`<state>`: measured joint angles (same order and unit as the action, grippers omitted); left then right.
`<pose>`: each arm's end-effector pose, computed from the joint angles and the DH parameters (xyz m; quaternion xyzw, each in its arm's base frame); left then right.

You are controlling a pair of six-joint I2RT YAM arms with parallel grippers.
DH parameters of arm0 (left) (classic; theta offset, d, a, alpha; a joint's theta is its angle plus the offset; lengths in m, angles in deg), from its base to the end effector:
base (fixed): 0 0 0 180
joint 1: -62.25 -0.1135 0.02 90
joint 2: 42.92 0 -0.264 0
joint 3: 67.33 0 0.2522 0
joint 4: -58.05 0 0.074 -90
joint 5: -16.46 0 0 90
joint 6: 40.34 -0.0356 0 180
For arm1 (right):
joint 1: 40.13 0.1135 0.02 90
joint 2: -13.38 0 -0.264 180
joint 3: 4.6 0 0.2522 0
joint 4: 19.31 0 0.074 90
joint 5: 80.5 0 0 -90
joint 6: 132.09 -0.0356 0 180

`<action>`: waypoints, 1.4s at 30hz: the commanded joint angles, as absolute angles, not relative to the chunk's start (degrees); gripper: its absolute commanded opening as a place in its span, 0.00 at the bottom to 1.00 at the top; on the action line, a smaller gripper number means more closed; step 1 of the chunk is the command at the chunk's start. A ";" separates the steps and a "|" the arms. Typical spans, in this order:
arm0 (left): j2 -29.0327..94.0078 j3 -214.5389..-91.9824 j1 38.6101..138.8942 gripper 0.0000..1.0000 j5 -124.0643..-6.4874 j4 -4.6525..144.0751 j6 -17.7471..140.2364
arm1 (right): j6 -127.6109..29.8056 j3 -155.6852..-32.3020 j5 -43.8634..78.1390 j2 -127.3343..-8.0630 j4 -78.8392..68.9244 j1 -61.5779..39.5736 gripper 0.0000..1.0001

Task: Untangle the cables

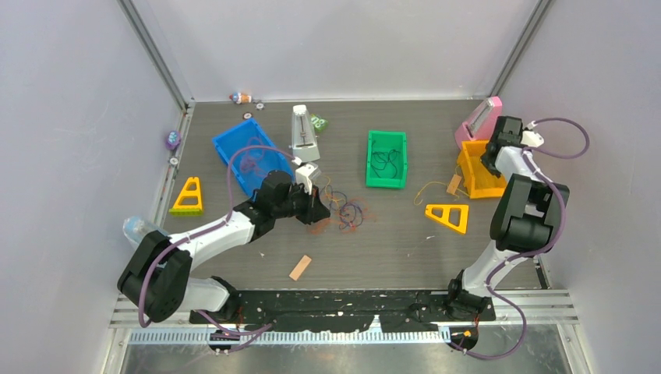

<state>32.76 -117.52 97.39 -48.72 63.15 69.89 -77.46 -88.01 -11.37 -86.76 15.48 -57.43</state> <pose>0.2154 -0.1699 0.2067 0.2157 0.8273 -0.3901 0.3418 0.3540 -0.1235 0.2168 0.4654 0.8057 -0.1180 0.3469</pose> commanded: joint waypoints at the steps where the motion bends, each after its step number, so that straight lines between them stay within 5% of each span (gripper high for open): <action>1: 32.65 -118.00 97.55 0.00 -49.81 60.93 68.06 | -80.50 -87.76 -13.26 -87.92 12.62 -59.30 0.05; 6: 33.60 -117.11 97.57 0.00 -49.97 57.74 67.78 | -77.93 -89.11 -10.69 -89.27 14.46 -59.20 0.36; 9: 34.08 -116.65 97.51 0.00 -49.71 56.03 67.77 | -76.53 -89.42 -12.89 -85.17 15.46 -58.41 0.72; 16: 34.97 -114.63 97.60 0.00 -48.52 51.37 68.56 | -72.42 -88.18 -21.77 -73.53 20.26 -53.29 0.97; 28: 29.73 -112.27 97.55 0.00 -48.68 51.49 68.47 | -80.67 -74.27 -16.92 -57.51 24.85 -43.38 0.95; 42: 28.22 -112.00 97.60 0.00 -49.67 53.04 67.77 | -86.54 -66.02 -12.96 -64.97 12.73 -43.25 0.96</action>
